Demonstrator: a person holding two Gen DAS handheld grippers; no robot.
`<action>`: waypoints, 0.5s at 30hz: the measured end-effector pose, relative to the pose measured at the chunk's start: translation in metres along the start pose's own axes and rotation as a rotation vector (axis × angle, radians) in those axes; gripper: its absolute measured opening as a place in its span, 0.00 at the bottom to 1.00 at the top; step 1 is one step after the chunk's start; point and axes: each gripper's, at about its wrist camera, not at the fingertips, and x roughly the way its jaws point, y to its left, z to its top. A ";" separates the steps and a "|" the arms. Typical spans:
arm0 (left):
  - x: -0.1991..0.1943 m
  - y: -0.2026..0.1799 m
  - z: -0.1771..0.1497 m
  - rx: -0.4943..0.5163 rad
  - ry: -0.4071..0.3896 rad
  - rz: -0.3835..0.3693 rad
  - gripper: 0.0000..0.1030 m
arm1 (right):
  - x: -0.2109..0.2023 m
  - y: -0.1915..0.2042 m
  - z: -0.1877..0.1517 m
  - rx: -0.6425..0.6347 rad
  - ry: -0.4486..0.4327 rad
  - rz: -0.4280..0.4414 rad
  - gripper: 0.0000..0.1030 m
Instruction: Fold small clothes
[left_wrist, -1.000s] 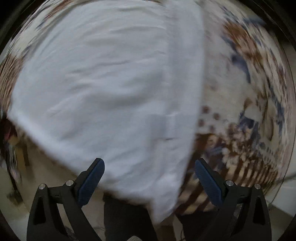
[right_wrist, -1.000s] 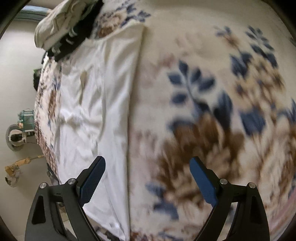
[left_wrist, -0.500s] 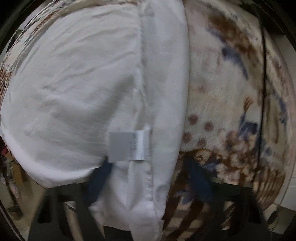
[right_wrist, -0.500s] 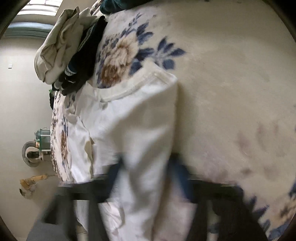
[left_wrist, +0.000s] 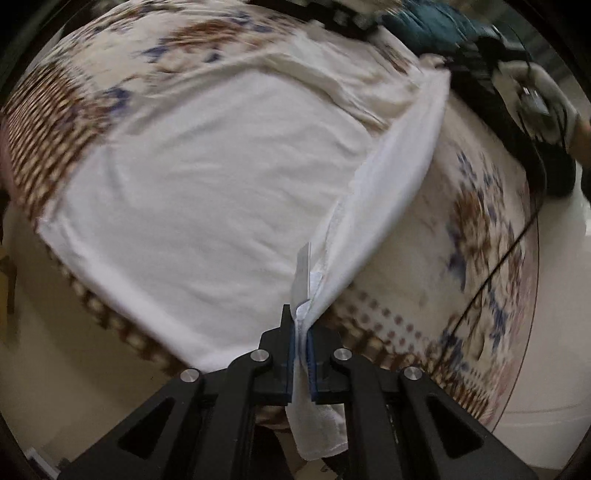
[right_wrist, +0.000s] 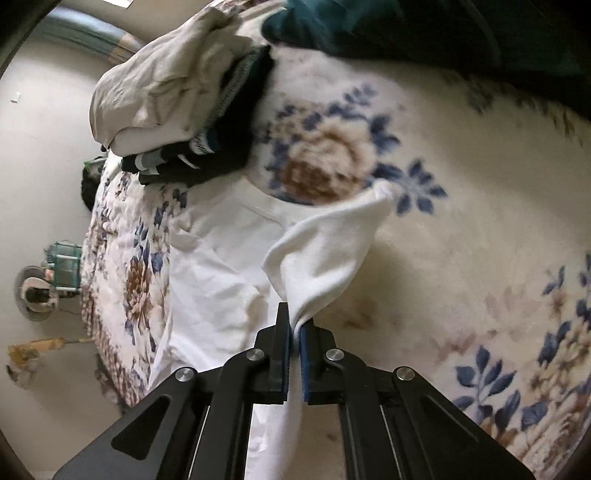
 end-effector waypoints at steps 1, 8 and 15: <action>-0.003 0.008 0.007 -0.016 -0.004 0.001 0.03 | 0.002 0.013 0.004 -0.004 0.004 -0.013 0.04; -0.003 0.095 0.064 -0.113 -0.021 -0.001 0.03 | 0.051 0.112 0.028 -0.033 -0.006 -0.104 0.04; 0.030 0.162 0.103 -0.164 0.048 -0.023 0.04 | 0.128 0.195 0.047 -0.085 0.017 -0.246 0.04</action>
